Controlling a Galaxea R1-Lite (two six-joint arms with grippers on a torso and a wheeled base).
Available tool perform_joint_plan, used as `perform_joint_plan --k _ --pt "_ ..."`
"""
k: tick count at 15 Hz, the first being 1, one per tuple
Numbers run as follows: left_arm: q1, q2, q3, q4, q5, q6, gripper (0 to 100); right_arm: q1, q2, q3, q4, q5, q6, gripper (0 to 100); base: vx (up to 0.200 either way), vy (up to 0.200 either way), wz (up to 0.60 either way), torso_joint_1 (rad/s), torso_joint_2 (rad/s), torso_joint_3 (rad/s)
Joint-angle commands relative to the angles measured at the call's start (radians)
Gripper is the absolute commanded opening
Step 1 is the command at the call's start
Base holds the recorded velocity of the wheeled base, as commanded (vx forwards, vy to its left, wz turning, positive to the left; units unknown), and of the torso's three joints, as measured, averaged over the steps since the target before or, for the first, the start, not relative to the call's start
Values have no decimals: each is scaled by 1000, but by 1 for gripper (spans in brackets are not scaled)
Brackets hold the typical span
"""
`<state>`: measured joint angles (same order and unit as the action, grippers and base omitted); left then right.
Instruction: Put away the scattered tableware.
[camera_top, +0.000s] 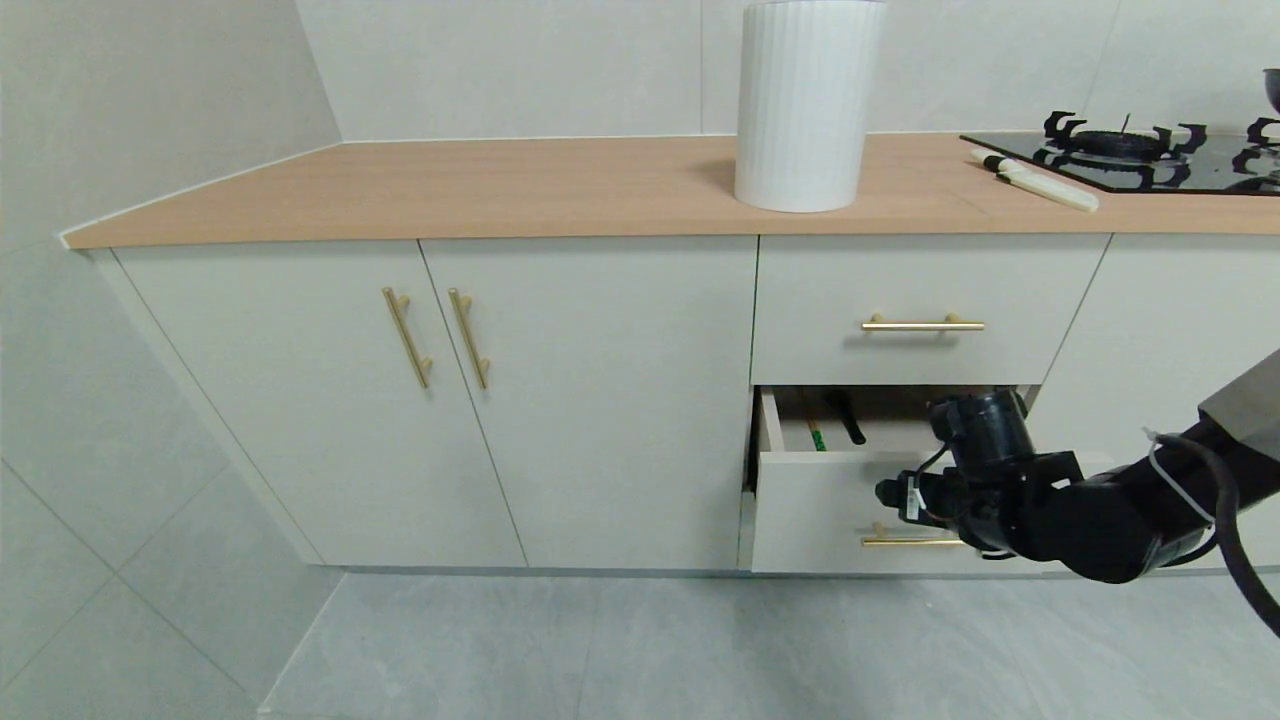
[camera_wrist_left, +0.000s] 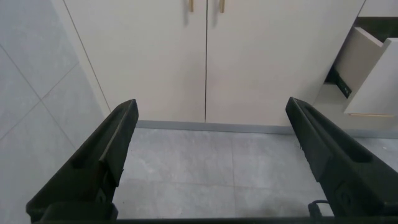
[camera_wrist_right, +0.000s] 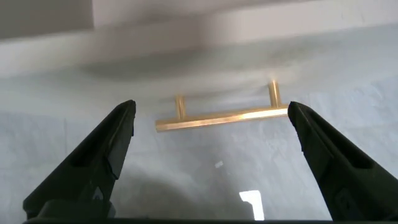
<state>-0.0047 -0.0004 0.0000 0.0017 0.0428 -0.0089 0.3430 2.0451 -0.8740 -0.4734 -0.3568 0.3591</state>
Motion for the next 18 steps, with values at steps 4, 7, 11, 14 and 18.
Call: perform_joint_plan --k 4,7,11,14,18 --pt "0 0 0 0 0 0 100 -4 67 0 -129 -1 0 100 0 0 0 0 0 0" --pt "0 0 0 0 0 0 100 -6 109 -11 -200 -1 -6 100 0 0 0 0 0 0" --pt "0 0 0 0 0 0 100 -22 142 -56 -209 -1 -8 100 0 0 0 0 0 0" --pt "0 0 0 0 0 0 100 -33 168 -69 -238 -1 -6 100 0 0 0 0 0 0" --pt "0 0 0 0 0 0 100 -56 221 -100 -327 -2 -5 100 0 0 0 0 0 0"
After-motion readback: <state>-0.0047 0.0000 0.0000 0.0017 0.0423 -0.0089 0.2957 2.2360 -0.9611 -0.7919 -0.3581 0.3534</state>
